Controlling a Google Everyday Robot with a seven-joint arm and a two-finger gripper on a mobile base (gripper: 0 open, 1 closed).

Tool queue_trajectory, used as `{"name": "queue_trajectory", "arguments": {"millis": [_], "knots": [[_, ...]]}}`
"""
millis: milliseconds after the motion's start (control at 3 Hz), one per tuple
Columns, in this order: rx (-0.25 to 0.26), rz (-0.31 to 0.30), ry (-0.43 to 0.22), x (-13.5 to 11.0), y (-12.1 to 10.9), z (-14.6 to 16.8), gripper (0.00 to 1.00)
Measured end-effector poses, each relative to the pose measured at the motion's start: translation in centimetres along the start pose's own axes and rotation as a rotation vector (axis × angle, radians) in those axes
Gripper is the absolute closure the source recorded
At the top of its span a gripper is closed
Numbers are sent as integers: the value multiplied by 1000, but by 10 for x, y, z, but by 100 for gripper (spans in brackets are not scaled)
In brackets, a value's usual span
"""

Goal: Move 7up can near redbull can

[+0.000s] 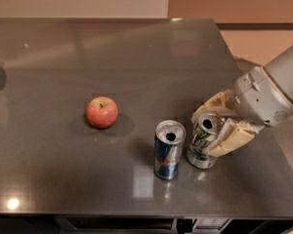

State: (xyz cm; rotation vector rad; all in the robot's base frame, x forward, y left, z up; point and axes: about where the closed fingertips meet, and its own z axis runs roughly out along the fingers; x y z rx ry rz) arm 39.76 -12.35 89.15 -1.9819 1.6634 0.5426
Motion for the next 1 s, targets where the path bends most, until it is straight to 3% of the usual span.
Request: {"name": "queue_trajectory", "arguments": {"millis": [333, 667, 1000], "knots": [[1, -3, 1, -2, -1, 0, 12], [2, -5, 2, -3, -1, 1, 0], [2, -5, 2, -3, -1, 1, 0]]}}
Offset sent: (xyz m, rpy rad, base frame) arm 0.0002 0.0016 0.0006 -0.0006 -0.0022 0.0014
